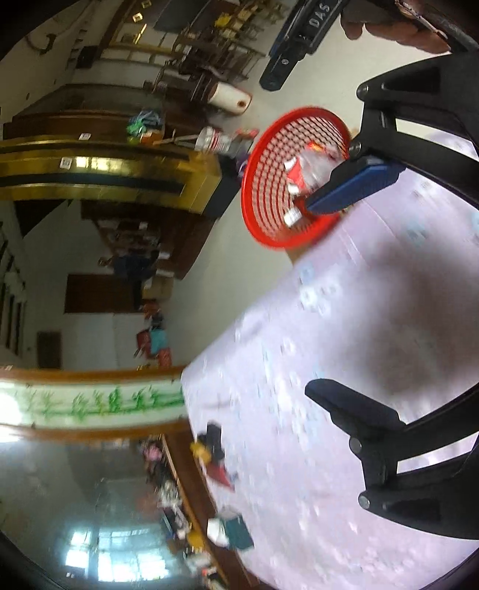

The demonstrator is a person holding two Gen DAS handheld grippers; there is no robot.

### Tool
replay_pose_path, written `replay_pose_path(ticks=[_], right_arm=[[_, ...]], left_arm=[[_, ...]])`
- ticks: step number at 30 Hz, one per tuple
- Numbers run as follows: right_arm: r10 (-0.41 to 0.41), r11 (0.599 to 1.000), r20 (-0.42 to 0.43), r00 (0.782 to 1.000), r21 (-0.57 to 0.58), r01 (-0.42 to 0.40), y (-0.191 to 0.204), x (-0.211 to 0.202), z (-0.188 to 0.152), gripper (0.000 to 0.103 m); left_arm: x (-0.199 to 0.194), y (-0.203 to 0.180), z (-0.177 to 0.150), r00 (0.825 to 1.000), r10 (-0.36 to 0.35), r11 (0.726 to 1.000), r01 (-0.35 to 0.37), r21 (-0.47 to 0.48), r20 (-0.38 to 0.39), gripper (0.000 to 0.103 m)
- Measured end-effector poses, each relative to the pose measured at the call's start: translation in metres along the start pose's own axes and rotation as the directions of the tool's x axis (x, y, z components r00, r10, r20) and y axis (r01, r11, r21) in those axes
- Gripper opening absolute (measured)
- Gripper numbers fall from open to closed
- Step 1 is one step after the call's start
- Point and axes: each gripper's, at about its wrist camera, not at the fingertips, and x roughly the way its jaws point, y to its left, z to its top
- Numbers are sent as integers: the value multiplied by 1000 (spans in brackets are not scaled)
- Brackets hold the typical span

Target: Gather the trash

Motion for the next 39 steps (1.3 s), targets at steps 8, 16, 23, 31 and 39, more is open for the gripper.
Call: replay_pose_path(ticks=[8, 16, 23, 31, 39], right_arm=[[-227, 969, 27, 973, -93, 229, 33, -26, -43, 97], [-269, 958, 7, 963, -102, 268, 37, -40, -75, 98], [-245, 965, 20, 969, -92, 245, 39, -50, -76, 98], [-231, 968, 14, 973, -101, 232, 46, -50, -78, 98], [-223, 966, 15, 975, -127, 224, 57, -45, -82, 98]], left_arm=[[-40, 13, -41, 989, 140, 990, -140, 18, 40, 100], [-55, 18, -60, 982, 186, 982, -187, 20, 35, 101], [-64, 21, -62, 977, 205, 979, -206, 8, 61, 101], [-61, 18, -63, 961, 274, 961, -275, 24, 34, 101], [-60, 24, -69, 959, 283, 958, -284, 29, 18, 101]])
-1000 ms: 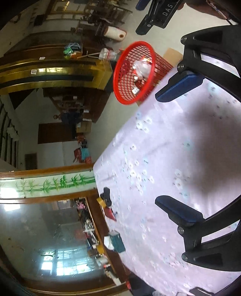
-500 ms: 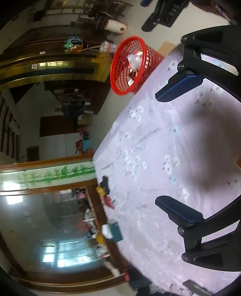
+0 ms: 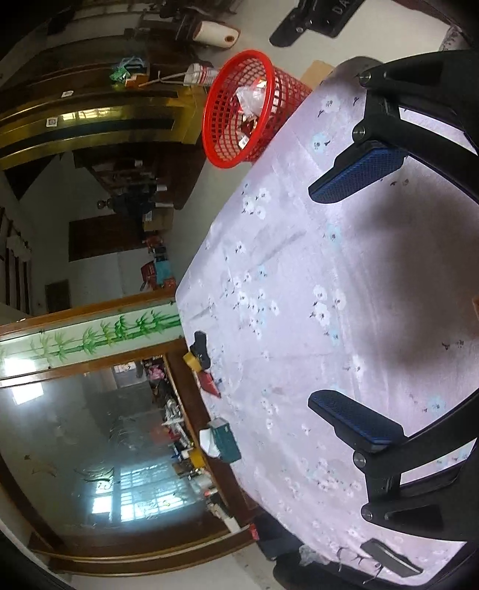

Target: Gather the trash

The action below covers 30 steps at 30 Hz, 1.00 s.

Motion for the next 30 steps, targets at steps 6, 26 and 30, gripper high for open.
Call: replay_pose_path(ticks=[6, 26, 30], right_arm=[[4, 1000, -1, 1000, -5, -4, 2, 1, -2, 98], [8, 1000, -8, 1000, -23, -8, 9, 1, -2, 98], [5, 1000, 5, 1000, -27, -5, 12, -1, 0, 98]], left_arm=[[2, 4, -3, 999, -37, 999, 37, -18, -15, 101], [1, 6, -4, 999, -50, 998, 50, -23, -14, 101], [1, 5, -4, 999, -51, 998, 50, -24, -16, 101]])
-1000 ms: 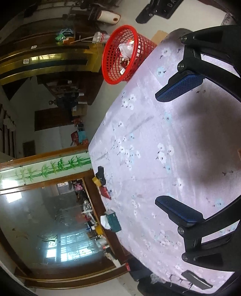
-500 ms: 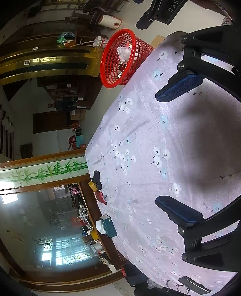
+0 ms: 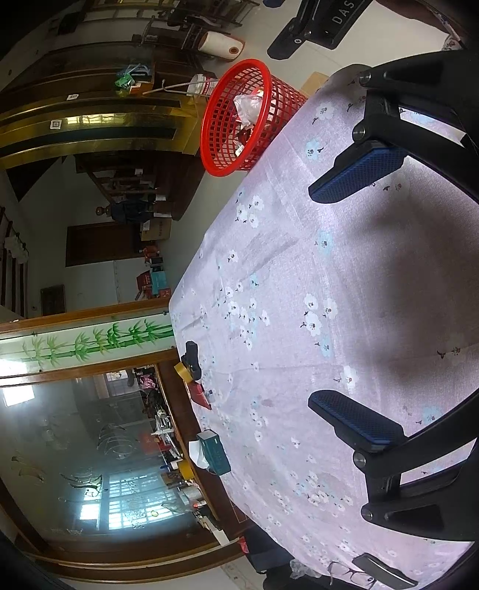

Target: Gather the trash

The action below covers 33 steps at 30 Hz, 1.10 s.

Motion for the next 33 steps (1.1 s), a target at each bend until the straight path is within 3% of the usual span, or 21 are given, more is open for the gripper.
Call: replay_pose_path(ticks=[11, 33], right_arm=[[-11, 1000, 53, 999, -3, 12, 1, -10, 2, 98], [-4, 1000, 39, 999, -5, 4, 1, -8, 2, 98]], left_arm=[[0, 0, -1, 1000, 1, 1000, -1, -1, 2, 101], [1, 0, -4, 1000, -4, 1000, 4, -8, -11, 101]])
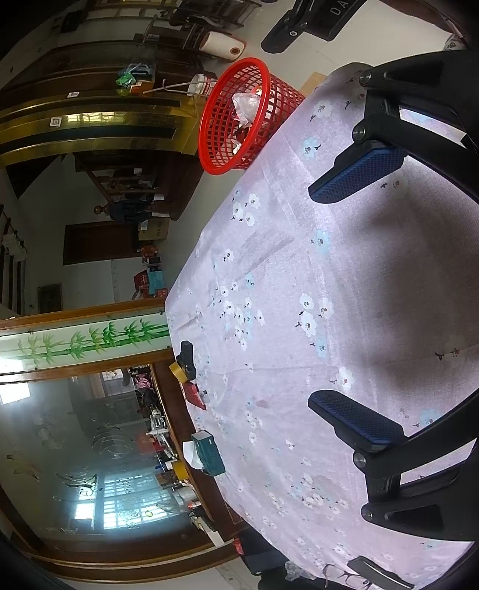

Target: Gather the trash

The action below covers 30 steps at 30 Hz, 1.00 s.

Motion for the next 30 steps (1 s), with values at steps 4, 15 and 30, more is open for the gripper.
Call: replay_pose_path(ticks=[4, 15, 30], right_arm=[[2, 1000, -4, 1000, -4, -2, 1, 2, -2, 98], [25, 999, 1, 1000, -29, -25, 14, 5, 1, 98], [399, 841, -387, 832, -207, -500, 224, 67, 25, 99]], left_arm=[[1, 1, -2, 1000, -1, 1000, 1, -6, -6, 101], [9, 24, -2, 998, -17, 997, 13, -75, -60, 101], [60, 221, -30, 893, 199, 893, -334, -300, -404, 101]])
